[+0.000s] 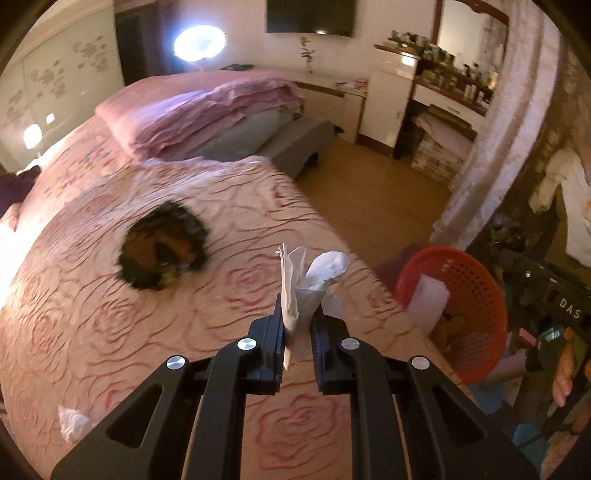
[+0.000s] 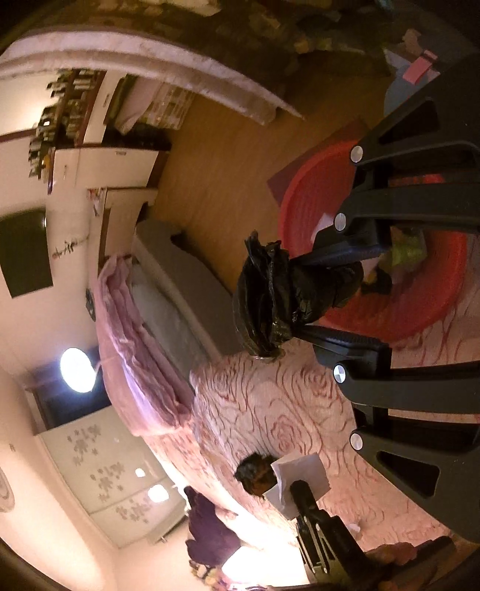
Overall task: Collect trash
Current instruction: 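Carry the tissue and dark bag over the red wastebasket with both grippers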
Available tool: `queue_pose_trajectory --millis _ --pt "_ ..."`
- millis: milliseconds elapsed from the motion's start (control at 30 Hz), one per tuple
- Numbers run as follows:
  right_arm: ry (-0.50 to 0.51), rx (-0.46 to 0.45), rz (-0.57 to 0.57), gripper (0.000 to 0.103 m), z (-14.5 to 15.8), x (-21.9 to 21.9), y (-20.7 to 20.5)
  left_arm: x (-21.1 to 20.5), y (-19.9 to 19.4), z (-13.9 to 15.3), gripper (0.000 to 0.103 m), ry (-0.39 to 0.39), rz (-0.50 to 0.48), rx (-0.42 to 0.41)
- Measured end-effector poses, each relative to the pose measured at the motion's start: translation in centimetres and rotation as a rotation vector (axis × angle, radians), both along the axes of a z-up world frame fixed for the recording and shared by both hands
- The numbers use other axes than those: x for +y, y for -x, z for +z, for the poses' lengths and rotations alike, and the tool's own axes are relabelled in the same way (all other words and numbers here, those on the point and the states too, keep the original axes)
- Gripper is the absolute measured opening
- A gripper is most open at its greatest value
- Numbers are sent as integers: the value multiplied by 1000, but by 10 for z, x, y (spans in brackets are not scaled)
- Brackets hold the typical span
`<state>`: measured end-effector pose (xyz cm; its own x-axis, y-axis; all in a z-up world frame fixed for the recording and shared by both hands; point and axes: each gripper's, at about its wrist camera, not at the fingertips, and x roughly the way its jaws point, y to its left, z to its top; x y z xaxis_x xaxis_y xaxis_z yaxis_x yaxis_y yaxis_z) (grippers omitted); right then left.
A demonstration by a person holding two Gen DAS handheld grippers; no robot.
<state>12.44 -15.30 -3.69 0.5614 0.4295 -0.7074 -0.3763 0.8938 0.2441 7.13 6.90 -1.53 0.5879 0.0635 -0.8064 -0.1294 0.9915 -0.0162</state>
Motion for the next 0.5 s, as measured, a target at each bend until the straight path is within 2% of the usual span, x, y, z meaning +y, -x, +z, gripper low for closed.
queue_pose_trajectory --millis 267,500 --pt "17 26 -79 31 -13 -38 -4 -68 -29 -13 12 14 -175 27" --pt "24 84 -106 32 -34 -58 -10 -118 -49 -42 12 32 -296 94"
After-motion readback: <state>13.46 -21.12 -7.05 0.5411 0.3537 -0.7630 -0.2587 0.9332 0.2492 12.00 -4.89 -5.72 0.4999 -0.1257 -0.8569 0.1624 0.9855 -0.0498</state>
